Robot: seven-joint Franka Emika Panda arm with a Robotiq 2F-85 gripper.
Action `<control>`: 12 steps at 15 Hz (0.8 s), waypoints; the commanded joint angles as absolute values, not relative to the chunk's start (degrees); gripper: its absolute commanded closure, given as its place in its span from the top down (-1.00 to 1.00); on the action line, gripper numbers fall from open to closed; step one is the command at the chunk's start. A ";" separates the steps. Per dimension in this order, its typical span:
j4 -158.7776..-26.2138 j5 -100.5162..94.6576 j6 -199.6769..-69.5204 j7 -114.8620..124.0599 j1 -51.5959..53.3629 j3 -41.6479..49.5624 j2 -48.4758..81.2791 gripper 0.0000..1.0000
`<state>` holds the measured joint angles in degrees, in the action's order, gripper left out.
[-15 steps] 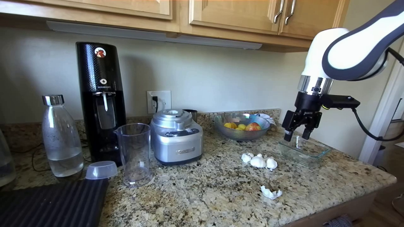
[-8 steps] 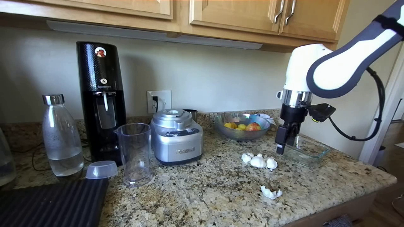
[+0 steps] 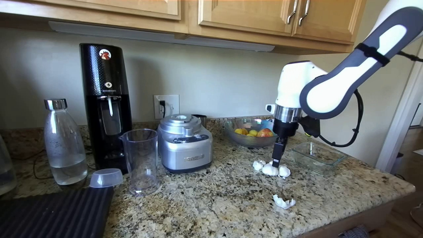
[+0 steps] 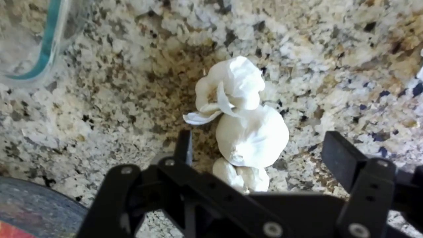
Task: Put the garlic in the glass dish
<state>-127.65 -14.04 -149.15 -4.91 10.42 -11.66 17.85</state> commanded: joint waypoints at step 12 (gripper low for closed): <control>-119.46 -15.08 -149.85 -15.26 10.64 -10.74 28.66 0.80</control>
<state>-119.54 -14.80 -149.31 -13.72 10.45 -11.14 28.55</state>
